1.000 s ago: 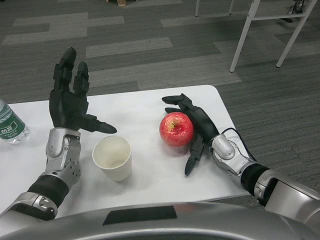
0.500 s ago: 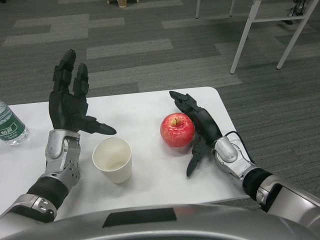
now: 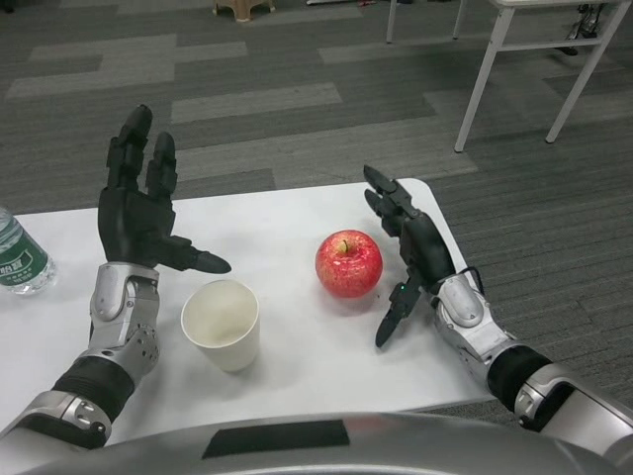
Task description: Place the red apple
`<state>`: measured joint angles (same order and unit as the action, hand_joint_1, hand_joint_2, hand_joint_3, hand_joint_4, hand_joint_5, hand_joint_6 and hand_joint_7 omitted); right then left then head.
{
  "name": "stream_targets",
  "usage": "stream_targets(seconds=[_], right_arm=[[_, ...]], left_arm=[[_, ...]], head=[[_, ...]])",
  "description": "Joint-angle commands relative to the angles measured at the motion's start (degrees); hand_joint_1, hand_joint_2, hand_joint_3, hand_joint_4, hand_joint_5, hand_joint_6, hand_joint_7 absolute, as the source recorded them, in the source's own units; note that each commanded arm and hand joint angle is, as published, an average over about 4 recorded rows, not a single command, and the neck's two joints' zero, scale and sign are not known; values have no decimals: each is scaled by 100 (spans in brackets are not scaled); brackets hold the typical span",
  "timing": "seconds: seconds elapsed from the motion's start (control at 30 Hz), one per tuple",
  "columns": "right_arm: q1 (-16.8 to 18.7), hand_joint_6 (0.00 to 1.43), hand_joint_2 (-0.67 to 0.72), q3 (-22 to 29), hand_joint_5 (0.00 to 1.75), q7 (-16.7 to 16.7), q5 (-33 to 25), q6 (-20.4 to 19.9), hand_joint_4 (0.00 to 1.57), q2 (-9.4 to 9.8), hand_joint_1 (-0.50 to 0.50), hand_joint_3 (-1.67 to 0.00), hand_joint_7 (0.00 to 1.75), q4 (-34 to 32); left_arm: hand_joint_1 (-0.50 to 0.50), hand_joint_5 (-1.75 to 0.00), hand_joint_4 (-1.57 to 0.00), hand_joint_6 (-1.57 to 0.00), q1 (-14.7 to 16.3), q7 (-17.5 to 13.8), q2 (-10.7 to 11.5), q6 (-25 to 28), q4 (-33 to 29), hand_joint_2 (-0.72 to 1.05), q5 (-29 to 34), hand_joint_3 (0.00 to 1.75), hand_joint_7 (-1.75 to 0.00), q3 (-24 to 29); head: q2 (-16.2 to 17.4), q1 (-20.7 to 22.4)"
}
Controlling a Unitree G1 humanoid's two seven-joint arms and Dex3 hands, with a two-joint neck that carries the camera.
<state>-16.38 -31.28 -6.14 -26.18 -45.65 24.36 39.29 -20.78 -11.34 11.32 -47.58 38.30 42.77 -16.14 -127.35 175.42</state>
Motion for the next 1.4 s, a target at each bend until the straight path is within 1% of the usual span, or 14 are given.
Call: stream_targets(seconds=[0.03, 0.13, 0.23, 0.37, 0.47, 0.57, 0.63, 0.8, 0.93, 1.1, 1.2, 1.27, 1.33, 1.4], right_arm=[[95, 0, 72, 544, 0, -4, -10, 12, 0, 56, -46, 0, 0, -373], [174, 0, 72, 970, 0, -52, -12, 16, 0, 135, -46, 0, 0, -791], [236, 0, 72, 1335, 0, -164, -18, 25, 0, 297, -46, 0, 0, -1252], [286, 0, 72, 1765, 0, -272, -25, 29, 0, 429, -46, 0, 0, -1712], [310, 0, 72, 2040, 0, -360, -89, 29, 0, 449, -46, 0, 0, -1876], [315, 0, 72, 2350, 0, -434, -141, 27, 0, 436, -46, 0, 0, -1944], [297, 0, 72, 2521, 0, -456, -141, 23, 0, 425, -46, 0, 0, -1940], [174, 0, 61, 2855, 0, -547, -133, 14, 0, 352, -42, -2, 0, -1909], [100, 0, 55, 2950, 0, -553, -130, 3, 0, 308, -42, -8, 0, -1949], [40, 0, 65, 3046, 0, -560, -124, -6, 0, 236, -45, -4, 0, -2136], [40, 0, 66, 3075, 0, -601, -124, -6, 0, 201, -46, 0, 0, -2285], [47, 0, 66, 3071, 0, -626, -124, -6, 0, 194, -46, 0, 0, -2340], [51, 0, 66, 3060, 0, -634, -124, -4, 0, 194, -46, 0, 0, -2373], [49, 0, 66, 3044, 0, -634, -124, -1, 0, 201, -46, 0, 0, -2395]], left_arm=[[-34, 0, 0, 0, -86, 18, -7, -8, 46, -19, 30, 2, -35, 47], [-34, 0, 0, 0, -90, 18, -7, -8, 44, -19, 30, 9, -38, 69], [-34, 0, 0, 0, -93, 18, -7, -14, 38, -21, 30, 7, -37, 124], [-34, 0, 0, 0, -106, 18, -7, -14, 38, -26, 21, 7, -37, 186], [-35, 0, 0, 0, -134, 18, -7, -14, 38, -24, 16, 9, -35, 221], [-35, 0, 0, 0, -172, 18, -7, -12, 38, -19, 1, 2, -35, 271], [-34, 0, 0, 0, -200, 18, -7, -6, 38, -19, -12, 4, -35, 304], [-34, 0, 0, 0, -253, 18, -7, 34, 44, -19, -32, 9, -35, 430], [-34, 0, 0, 0, -266, 18, -7, 41, 40, -19, -85, 4, -38, 575], [-34, 0, 0, 0, -244, 29, -7, 47, -74, -19, -317, 0, -35, 1001], [-34, 0, 0, 0, -143, 42, -7, 49, -309, -19, -480, 4, -40, 1337], [-34, 0, 0, 0, -99, 44, -7, 60, -424, -19, -564, 9, -38, 1508], [-34, 0, 0, 0, -73, 44, 7, 89, -516, -19, -638, 9, -35, 1647], [-34, 0, 0, 0, -49, 44, 53, 133, -615, -19, -700, 7, -38, 1746]], head=[[-148, 47], [-433, 111], [-710, 160], [-1144, 197], [-1591, 193], [-1878, 158], [-2102, 125], [-2605, 57], [-2795, 58], [-3029, 73], [-3034, 69], [-3033, 91], [-3036, 128], [-3038, 191]])
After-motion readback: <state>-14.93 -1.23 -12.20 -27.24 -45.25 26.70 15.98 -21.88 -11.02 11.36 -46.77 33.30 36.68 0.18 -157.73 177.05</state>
